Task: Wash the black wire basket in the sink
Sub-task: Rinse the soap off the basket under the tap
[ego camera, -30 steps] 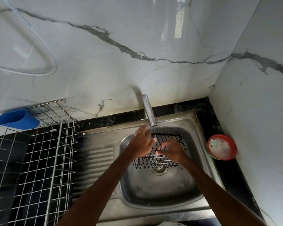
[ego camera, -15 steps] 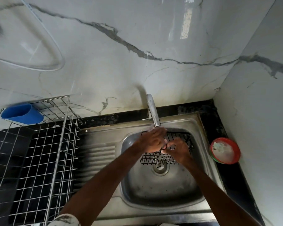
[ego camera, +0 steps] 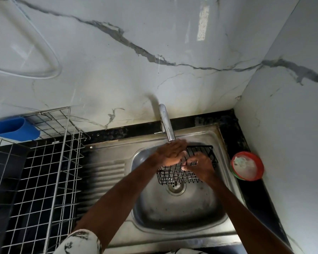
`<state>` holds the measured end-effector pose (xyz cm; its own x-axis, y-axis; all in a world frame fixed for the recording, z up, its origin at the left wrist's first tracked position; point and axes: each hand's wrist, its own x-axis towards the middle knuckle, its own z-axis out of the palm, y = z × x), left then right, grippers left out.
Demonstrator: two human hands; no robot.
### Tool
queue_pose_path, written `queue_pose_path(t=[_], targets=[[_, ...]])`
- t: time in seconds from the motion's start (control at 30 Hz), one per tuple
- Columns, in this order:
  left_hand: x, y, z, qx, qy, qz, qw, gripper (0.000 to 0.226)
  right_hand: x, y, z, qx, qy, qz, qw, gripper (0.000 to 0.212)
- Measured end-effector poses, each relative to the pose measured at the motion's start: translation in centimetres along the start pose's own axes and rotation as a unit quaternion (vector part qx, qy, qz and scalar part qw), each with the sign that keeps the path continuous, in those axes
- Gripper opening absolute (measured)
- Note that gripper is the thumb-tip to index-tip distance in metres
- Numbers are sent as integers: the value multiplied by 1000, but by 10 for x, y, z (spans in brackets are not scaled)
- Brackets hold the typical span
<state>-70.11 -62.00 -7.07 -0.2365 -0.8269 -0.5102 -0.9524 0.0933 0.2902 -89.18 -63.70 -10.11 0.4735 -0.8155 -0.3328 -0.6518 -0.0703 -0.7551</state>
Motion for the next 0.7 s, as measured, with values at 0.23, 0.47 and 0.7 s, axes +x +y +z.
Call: queue_pose_path(t=[0.23, 0.47, 0.7], targets=[[-6, 12, 11, 0, 22, 68, 997, 59, 1, 4, 4, 11, 26, -9, 1000, 29], [-12, 16, 19, 43, 27, 69, 996, 68, 3, 9, 7, -4, 35, -37, 999, 25], [-14, -21, 13, 27, 33, 9, 999, 72, -2, 5, 2, 17, -12, -29, 999, 22]])
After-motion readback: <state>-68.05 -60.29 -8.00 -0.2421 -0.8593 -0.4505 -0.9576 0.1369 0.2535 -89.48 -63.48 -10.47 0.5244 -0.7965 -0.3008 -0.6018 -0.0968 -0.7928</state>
